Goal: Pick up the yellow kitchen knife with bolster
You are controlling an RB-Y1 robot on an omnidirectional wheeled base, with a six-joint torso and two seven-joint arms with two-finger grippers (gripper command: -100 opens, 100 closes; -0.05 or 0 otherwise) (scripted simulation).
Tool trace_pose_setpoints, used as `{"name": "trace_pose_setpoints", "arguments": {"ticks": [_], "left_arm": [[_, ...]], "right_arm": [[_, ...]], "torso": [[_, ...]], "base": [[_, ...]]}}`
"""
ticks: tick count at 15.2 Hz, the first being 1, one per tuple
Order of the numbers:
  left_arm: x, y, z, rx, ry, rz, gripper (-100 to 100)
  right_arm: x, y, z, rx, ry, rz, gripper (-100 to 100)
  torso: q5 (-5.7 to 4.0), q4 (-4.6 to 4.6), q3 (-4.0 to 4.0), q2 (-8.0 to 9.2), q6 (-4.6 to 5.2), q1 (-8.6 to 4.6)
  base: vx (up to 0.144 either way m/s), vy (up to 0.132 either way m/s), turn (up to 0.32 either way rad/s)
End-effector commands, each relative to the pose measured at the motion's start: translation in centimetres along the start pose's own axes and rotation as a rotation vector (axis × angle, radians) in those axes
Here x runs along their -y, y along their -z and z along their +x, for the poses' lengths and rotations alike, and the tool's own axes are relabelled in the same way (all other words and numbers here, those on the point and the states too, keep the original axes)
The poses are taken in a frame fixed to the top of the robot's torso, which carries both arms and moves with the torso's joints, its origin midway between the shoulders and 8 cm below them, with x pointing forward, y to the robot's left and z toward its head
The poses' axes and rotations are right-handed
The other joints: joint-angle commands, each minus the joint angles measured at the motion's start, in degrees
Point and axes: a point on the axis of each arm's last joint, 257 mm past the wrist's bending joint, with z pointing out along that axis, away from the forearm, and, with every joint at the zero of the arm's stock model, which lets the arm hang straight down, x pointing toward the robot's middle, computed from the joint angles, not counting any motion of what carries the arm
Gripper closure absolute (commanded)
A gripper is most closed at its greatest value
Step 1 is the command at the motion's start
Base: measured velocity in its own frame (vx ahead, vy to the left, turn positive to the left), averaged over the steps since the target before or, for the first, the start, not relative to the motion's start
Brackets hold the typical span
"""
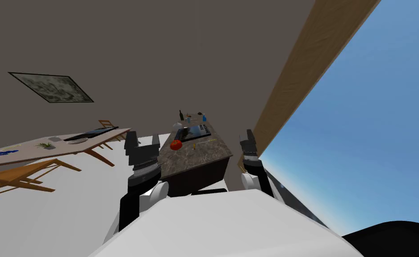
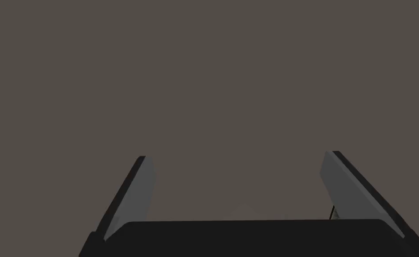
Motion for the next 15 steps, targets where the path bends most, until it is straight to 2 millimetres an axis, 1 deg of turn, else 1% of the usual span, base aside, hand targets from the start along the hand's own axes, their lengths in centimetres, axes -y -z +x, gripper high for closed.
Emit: {"name": "trace_pose_setpoints", "arguments": {"ticks": [1, 5, 10, 13, 14, 15], "left_arm": [[0.0, 0.0, 0.0, 0.000, 0.000, 0.000, 0], [0.0, 0.0, 0.0, 0.000, 0.000, 0.000, 0], [0.0, 0.0, 0.0, 0.000, 0.000, 0.000, 0], [0.0, 0.0, 0.0, 0.000, 0.000, 0.000, 0], [0.0, 0.0, 0.0, 0.000, 0.000, 0.000, 0], [0.0, 0.0, 0.0, 0.000, 0.000, 0.000, 0]], "right_arm": [[-0.1, 0.0, 0.2, -0.028, 0.023, -0.008, -100], [-0.4, 0.0, 0.6, -0.105, 0.093, -0.029, -100], [-0.1, 0.2, 1.2, -0.204, 0.193, -0.051, -100], [0.5, 0.5, 1.6, -0.280, 0.271, -0.060, -100], [0.5, 0.5, 1.6, -0.282, 0.272, -0.060, -100], [1.1, 0.8, 1.8, -0.322, 0.313, -0.061, -100]], "torso": [[0.00, 0.00, 0.00, 0.00, 0.00, 0.00], [0.06, 0.05, 0.14, 0.25, -0.01, 0.29], [0.11, 0.05, 0.14, 0.25, -0.04, 0.48], [0.12, 0.03, 0.08, 0.14, -0.03, 0.51], [0.11, 0.03, 0.08, 0.14, -0.04, 0.49], [0.11, 0.04, 0.09, 0.17, -0.03, 0.45]], "base": [[-0.022, 0.015, 0.044], [-0.062, 0.073, 0.108], [-0.052, 0.110, 0.166], [-0.022, 0.122, 0.171], [-0.037, 0.102, 0.158], [-0.046, 0.107, 0.187]]}}
